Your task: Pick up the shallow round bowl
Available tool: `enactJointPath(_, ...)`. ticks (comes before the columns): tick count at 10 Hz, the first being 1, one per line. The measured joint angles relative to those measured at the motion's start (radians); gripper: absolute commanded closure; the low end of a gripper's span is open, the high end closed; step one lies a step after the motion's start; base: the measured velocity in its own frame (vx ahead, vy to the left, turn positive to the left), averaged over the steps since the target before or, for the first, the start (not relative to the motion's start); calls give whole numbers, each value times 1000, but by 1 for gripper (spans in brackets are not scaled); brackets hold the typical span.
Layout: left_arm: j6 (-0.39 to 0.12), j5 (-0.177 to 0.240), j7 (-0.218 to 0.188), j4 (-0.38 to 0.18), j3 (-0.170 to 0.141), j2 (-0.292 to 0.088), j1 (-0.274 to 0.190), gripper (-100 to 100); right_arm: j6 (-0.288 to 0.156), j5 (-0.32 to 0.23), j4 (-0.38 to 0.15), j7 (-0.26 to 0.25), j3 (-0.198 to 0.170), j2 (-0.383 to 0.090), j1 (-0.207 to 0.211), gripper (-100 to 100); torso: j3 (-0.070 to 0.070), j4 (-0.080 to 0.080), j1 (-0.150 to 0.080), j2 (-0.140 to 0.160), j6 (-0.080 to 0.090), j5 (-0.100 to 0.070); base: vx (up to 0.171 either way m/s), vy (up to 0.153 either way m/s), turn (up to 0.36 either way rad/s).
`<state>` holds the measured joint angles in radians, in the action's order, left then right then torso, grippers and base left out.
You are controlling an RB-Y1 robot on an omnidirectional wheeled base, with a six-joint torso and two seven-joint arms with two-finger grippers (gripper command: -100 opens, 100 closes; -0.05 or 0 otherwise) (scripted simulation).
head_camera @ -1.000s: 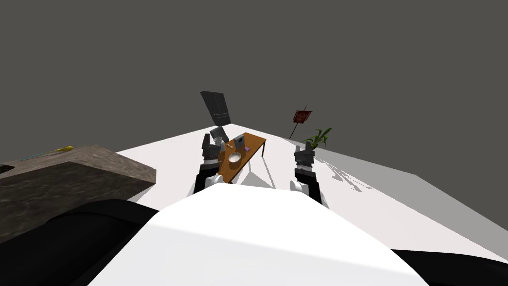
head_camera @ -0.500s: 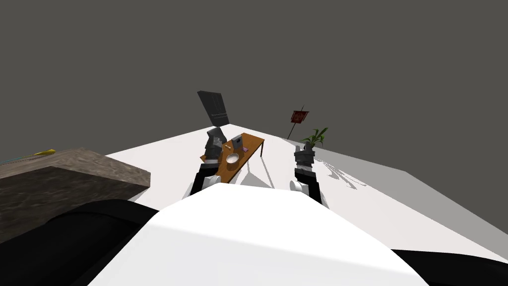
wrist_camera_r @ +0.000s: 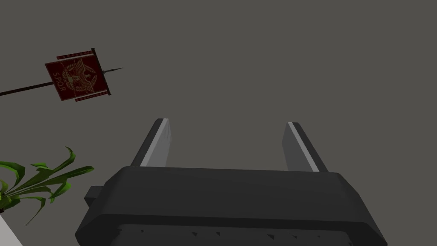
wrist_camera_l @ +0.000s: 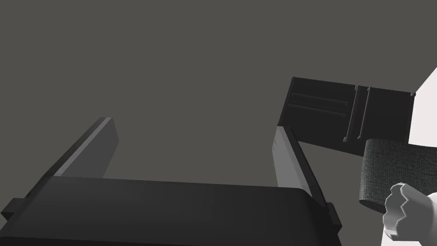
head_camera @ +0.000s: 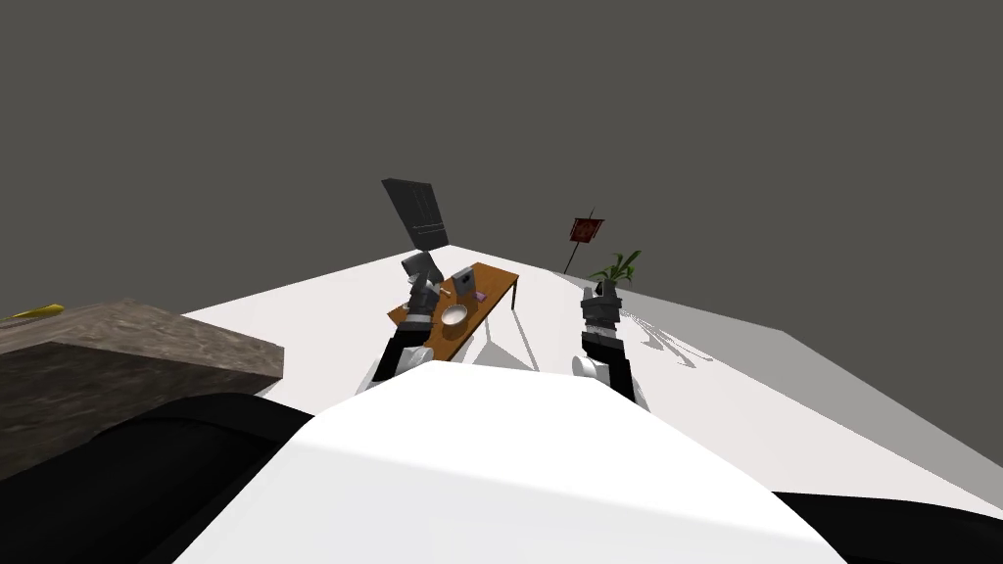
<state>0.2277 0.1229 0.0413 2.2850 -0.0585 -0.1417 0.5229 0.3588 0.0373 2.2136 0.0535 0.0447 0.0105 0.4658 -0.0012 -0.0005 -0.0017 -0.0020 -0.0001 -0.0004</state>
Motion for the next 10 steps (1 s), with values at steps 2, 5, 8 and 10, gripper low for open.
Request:
enactJointPath(2,-43,10,3,0,-1,-6,9,-100,0,0,0,0,0,0,0,0,0,0,0,0,0,0,31,-22,-53)
enactJointPath(5,-119,31,7,0,-7,-16,20,-100,0,0,0,0,0,0,0,0,0,0,0,0,0,0,33,-21,-42)
enactJointPath(8,-184,44,15,-11,-8,-16,21,-100,0,0,0,0,0,0,0,0,0,0,0,0,0,0,42,-25,-58)
enactJointPath(10,-234,58,18,-14,-11,-19,27,-100,0,0,0,0,0,0,0,0,0,0,0,0,0,0,42,-22,-43)
